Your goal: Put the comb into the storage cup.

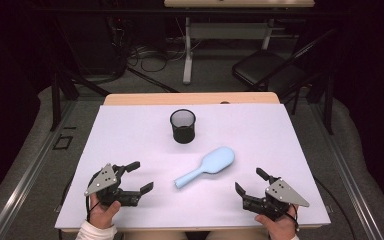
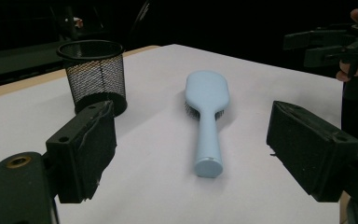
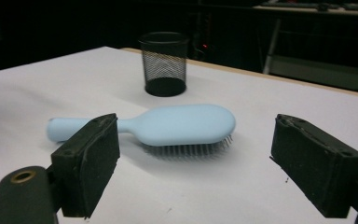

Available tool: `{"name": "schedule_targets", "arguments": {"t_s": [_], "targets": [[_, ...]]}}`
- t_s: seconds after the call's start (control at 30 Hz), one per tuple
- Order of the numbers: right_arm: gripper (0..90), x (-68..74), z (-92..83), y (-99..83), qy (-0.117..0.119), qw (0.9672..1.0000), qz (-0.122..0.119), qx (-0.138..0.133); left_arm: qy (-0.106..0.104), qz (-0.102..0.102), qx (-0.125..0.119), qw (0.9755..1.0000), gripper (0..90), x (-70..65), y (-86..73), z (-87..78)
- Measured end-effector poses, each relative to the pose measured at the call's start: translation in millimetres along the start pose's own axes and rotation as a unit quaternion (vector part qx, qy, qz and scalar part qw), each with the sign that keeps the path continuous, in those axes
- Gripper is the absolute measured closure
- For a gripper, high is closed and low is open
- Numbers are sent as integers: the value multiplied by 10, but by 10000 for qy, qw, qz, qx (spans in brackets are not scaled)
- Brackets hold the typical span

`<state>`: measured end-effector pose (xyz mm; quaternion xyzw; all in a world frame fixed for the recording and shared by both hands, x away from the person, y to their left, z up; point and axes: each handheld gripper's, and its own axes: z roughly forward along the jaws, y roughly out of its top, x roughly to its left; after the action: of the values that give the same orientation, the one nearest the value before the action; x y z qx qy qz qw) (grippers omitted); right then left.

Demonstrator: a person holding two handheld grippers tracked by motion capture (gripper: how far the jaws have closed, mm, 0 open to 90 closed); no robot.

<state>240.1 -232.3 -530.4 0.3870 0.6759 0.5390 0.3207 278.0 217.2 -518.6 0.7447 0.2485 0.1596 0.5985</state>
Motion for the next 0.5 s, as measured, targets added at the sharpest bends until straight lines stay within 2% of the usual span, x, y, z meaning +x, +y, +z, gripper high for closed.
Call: {"name": "schedule_targets", "arguments": {"t_s": [0.03,0.07,0.17,0.27,0.5], "targets": [[145,0,0,0,0,10000,0,0,0,0,0,10000,155,0,0,0],[145,2,31,25,-8,9998,47,208,10,-2,13,10000,155,-4,0,-13],[148,4,66,67,65,9994,12,331,29,1,5,10000,155,-18,3,-32],[153,27,102,115,161,9991,-17,380,20,3,13,10000,156,-31,-3,-36],[207,152,213,226,372,9979,-297,448,13,-29,0,10000,155,-20,-6,-30]]}}
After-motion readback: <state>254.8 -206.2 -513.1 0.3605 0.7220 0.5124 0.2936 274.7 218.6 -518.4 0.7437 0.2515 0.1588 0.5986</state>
